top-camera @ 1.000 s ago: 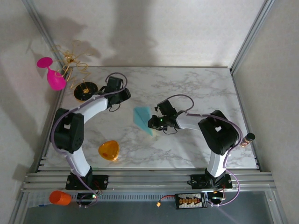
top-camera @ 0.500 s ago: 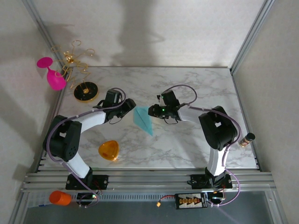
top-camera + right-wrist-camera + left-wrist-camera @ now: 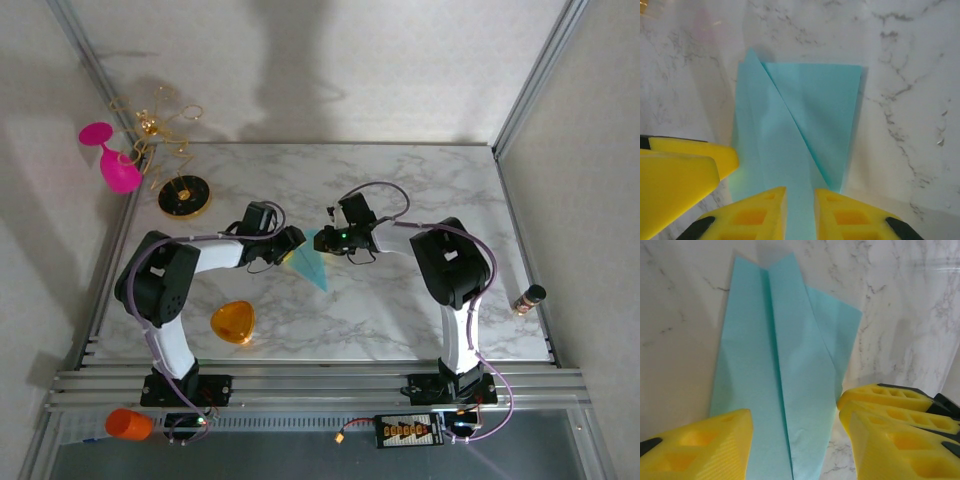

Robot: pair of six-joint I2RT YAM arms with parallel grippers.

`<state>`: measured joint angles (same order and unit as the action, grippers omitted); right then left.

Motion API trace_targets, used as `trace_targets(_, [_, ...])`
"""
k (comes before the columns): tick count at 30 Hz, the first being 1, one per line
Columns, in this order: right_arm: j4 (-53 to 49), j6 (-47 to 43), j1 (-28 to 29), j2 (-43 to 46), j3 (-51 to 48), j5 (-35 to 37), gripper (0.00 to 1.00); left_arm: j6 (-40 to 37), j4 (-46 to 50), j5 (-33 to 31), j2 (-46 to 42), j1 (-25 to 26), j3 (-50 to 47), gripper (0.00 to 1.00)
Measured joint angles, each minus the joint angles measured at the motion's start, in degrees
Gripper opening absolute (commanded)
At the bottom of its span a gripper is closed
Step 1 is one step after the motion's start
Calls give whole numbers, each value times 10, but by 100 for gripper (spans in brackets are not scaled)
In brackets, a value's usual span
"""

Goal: Fold a paper plane with a square sheet of paper (pick it up from the middle)
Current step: Pick up the paper from the center of the table.

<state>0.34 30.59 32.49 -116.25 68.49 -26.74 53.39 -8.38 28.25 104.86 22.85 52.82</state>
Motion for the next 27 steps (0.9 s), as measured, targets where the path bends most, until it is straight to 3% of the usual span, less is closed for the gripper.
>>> trace_targets(8, [-1, 0, 0, -2, 0, -3, 24, 7, 2, 5, 13, 4, 6, 38])
trace_targets(14, [7, 0, 0, 17, -15, 13, 32, 4, 18, 2, 17, 4, 11, 36])
trace_targets(27, [9, 0, -3, 22, -15, 16, 32, 4, 23, 3, 21, 4, 16, 35])
